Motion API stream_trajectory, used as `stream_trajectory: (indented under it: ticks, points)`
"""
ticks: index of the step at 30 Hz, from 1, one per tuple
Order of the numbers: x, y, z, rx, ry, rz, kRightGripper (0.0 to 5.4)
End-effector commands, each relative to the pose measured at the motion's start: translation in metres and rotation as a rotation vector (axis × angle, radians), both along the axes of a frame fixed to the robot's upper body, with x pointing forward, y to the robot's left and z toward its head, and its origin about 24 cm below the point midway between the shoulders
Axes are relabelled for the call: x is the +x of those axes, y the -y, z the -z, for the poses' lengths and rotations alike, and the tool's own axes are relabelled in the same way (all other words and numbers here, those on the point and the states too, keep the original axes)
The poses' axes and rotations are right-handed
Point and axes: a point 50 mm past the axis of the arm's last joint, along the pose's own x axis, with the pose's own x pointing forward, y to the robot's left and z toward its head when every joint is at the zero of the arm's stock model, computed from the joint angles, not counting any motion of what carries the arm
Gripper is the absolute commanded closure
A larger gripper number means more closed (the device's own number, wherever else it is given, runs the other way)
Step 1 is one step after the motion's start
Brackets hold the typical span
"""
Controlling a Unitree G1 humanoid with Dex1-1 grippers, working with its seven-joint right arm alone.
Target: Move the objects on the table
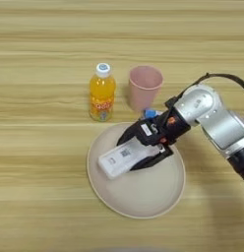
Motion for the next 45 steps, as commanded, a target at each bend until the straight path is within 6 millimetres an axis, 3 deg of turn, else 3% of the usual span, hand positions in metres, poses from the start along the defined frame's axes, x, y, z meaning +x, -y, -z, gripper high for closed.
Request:
stream_trajectory:
  ticks: [1, 5, 16, 26, 33, 45]
  points:
    - [0.01, 0.02, -0.047, 0.105, 0.157, 0.082, 2.5]
    - [0.01, 0.039, -0.058, 0.137, 0.171, 0.157, 2.5]
    - [0.028, 0.123, -0.061, 0.136, 0.197, 0.536, 2.51]
    - [0.055, 0.191, -0.041, 0.04, 0.191, 0.945, 2.51]
    - [0.069, 0.202, -0.036, 0.017, 0.271, 1.108, 2.51]
    - [0.073, 0.184, -0.001, 0.014, 0.224, 1.171, 2.51]
